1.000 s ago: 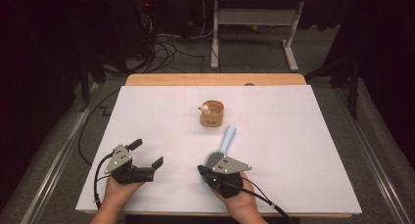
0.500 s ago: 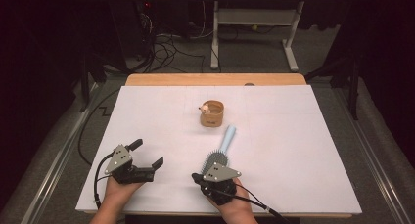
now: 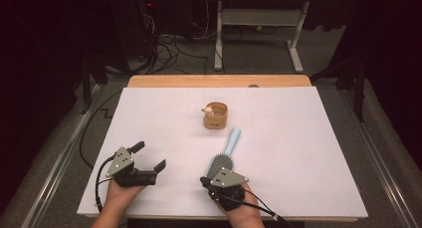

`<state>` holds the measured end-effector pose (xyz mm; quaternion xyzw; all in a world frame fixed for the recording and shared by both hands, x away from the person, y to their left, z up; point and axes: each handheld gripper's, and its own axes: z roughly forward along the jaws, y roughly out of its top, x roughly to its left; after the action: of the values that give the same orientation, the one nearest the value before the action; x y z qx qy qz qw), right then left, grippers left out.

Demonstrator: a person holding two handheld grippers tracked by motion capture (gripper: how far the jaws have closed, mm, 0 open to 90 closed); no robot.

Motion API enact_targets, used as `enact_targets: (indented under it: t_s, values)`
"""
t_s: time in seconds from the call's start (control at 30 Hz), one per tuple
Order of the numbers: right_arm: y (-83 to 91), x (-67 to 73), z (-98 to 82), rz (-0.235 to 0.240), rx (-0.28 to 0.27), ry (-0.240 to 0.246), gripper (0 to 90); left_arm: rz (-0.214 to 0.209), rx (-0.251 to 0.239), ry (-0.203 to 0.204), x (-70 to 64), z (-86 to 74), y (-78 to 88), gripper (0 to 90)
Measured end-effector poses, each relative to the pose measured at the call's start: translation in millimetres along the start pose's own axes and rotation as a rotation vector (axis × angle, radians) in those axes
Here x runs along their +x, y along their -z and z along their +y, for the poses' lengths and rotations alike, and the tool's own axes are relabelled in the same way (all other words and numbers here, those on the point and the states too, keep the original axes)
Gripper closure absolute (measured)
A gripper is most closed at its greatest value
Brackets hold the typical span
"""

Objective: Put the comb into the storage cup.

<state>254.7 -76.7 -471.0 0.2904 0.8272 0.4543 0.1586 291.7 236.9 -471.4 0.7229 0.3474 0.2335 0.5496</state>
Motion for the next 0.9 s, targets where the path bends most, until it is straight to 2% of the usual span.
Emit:
enact_targets:
  t_s: [0.37, 0.77, 0.9]
  values:
    - [19.5, -11.9, -7.1, -0.045, 0.005, 0.007, 90.0, -0.003, 0.003, -0.004, -0.4, 0.1, 1.1, 0.1]
    - [39.4, -33.1, -17.9, -0.088, 0.018, -0.014, 90.0, -0.012, 0.009, -0.006, -0.9, -0.1, 0.2, 0.1]
    - [45.3, -41.1, -21.0, -0.119, 0.024, -0.017, 90.0, -0.01, 0.01, -0.008, -1.1, -0.3, 0.5, 0.1]
